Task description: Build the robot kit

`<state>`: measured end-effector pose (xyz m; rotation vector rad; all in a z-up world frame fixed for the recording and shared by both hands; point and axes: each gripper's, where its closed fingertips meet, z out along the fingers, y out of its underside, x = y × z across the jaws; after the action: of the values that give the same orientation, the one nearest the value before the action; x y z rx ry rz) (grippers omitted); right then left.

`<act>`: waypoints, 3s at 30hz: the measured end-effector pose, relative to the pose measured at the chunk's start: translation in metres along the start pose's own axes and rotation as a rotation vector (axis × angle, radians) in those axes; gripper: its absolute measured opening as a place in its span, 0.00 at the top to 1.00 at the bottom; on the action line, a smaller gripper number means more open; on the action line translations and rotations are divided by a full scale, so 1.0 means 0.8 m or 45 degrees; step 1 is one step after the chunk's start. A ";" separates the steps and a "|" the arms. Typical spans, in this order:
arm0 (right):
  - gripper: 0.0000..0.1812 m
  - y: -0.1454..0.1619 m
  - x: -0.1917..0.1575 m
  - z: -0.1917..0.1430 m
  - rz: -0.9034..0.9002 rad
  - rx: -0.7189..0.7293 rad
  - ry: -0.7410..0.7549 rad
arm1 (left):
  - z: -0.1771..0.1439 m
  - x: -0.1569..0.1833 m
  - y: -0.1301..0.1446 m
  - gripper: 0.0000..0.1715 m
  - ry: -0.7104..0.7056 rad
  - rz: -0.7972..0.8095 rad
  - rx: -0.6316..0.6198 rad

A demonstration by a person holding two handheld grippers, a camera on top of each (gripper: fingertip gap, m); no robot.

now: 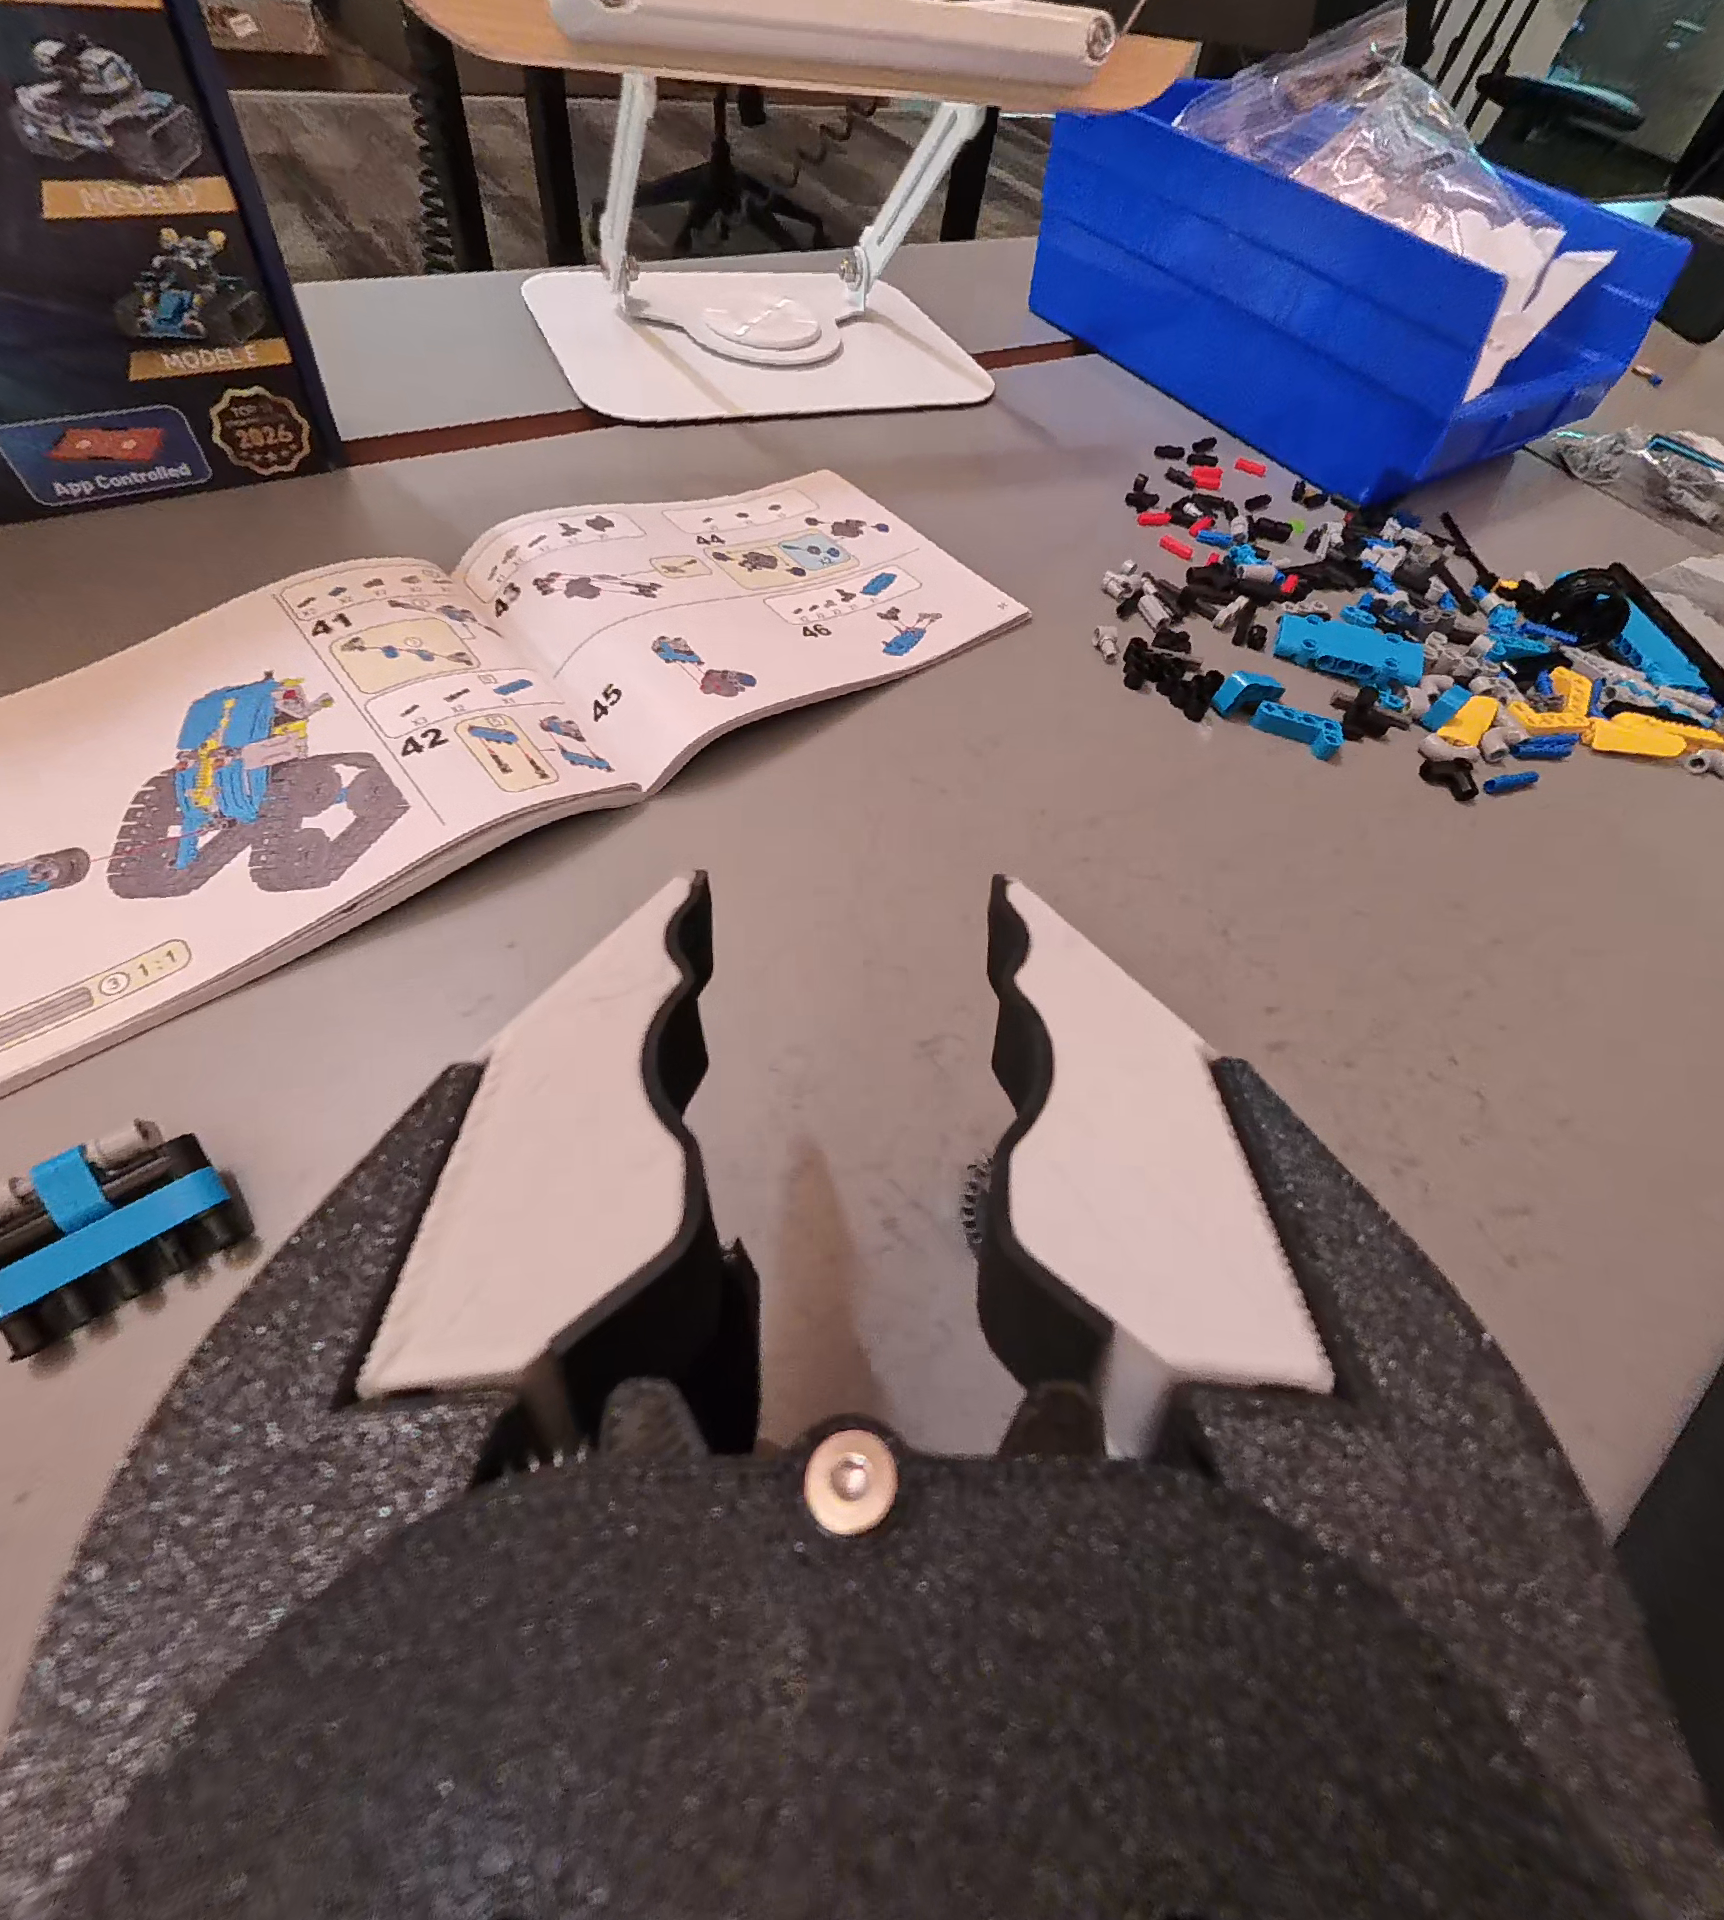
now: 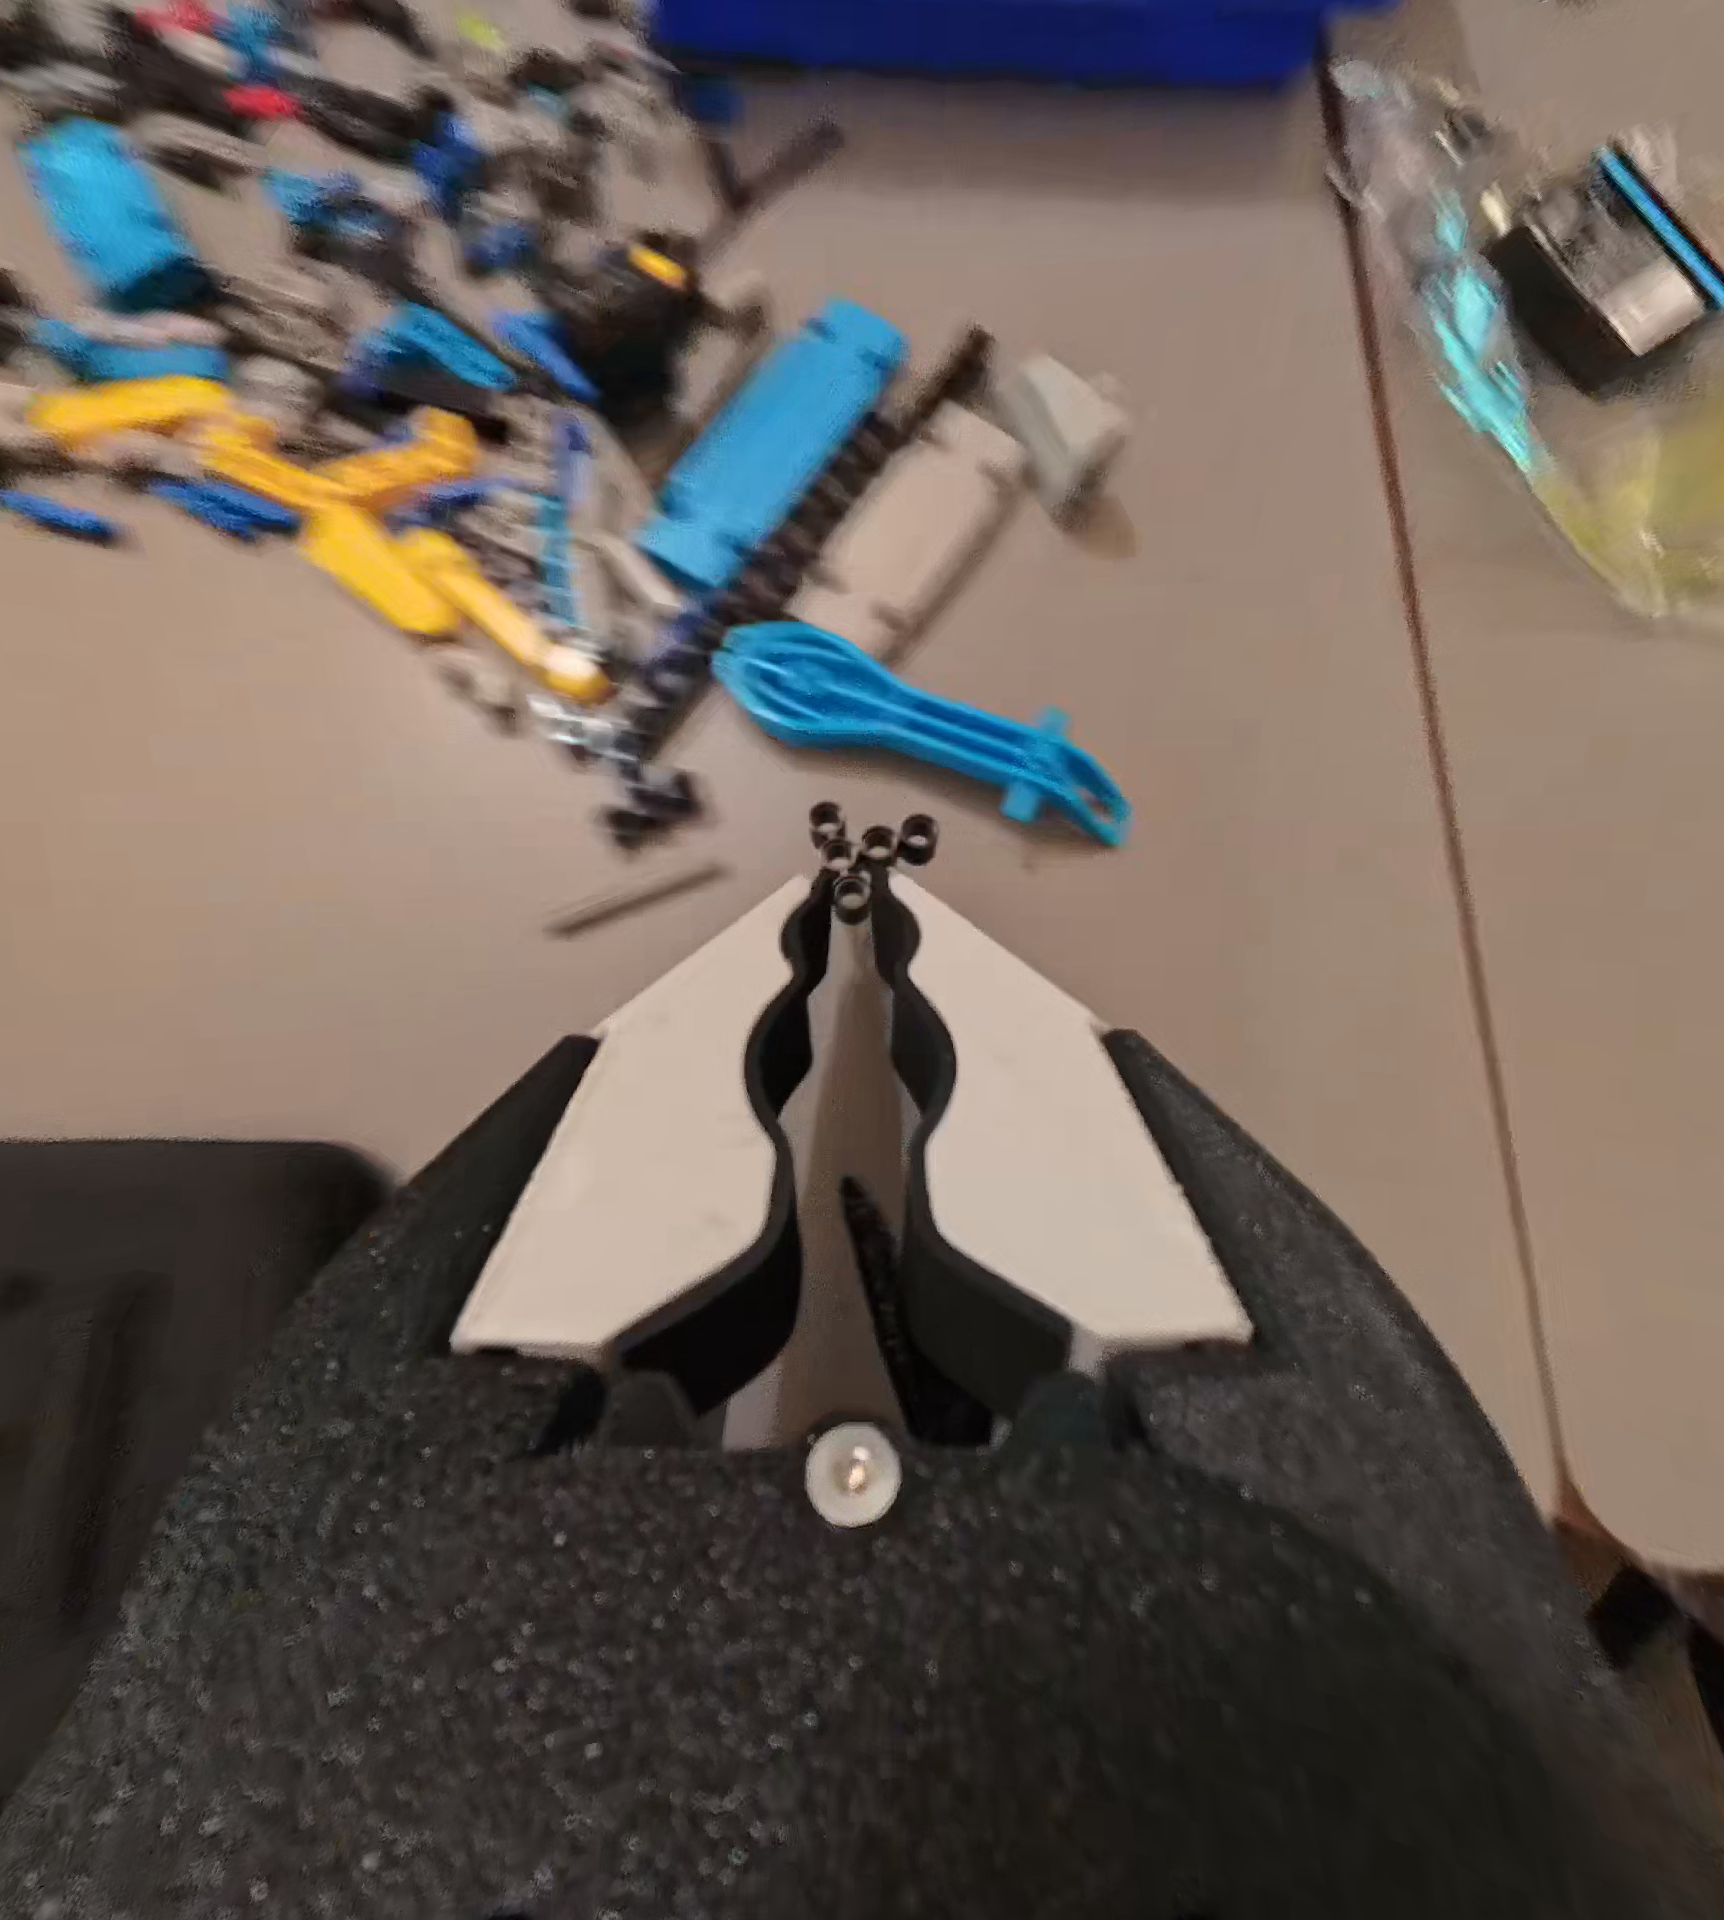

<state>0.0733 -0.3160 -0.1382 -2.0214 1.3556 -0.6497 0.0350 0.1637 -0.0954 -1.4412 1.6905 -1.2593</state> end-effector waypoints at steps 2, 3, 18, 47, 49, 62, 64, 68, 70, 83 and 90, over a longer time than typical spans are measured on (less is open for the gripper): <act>0.96 -0.028 -0.073 -0.009 -0.085 0.072 -0.176 | 0.000 -0.001 -0.001 0.70 -0.005 -0.003 0.003; 0.96 -0.042 -0.123 -0.010 -0.122 0.099 -0.296 | 0.001 -0.001 0.000 0.70 -0.009 -0.001 0.001; 0.92 -0.055 -0.478 0.057 -0.645 -0.134 -0.906 | -0.001 -0.019 0.007 0.70 -0.074 -0.030 -0.030; 1.00 -0.028 -0.114 0.000 -0.111 0.012 -0.219 | 0.002 -0.008 0.009 0.70 -0.037 -0.010 -0.043; 1.00 -0.046 -0.166 -0.005 -0.198 0.051 -0.316 | 0.002 -0.007 0.009 0.71 -0.031 -0.007 -0.043; 1.00 -0.055 -0.448 0.035 -0.589 -0.041 -0.834 | -0.001 -0.005 0.008 0.73 -0.024 0.007 -0.035; 0.99 -0.062 -0.442 0.031 -0.555 -0.016 -0.833 | 0.000 -0.004 0.010 0.73 -0.023 0.014 -0.042; 0.88 -0.068 -0.331 0.025 -0.438 0.023 -0.574 | 0.000 -0.004 0.011 0.73 -0.019 0.014 -0.045; 0.85 -0.059 -0.223 0.025 -0.295 0.013 -0.338 | 0.001 -0.003 0.012 0.73 -0.007 0.005 -0.052; 0.89 -0.006 -0.068 0.041 0.017 -0.036 -0.166 | 0.004 -0.007 0.015 0.73 -0.029 0.010 -0.067; 0.89 -0.035 -0.218 0.005 -0.210 -0.011 -0.456 | 0.005 -0.007 0.015 0.73 -0.027 0.005 -0.068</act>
<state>0.0318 -0.1448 -0.1319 -2.1471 0.9918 -0.3282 0.0350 0.1677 -0.1083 -1.4765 1.7237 -1.2015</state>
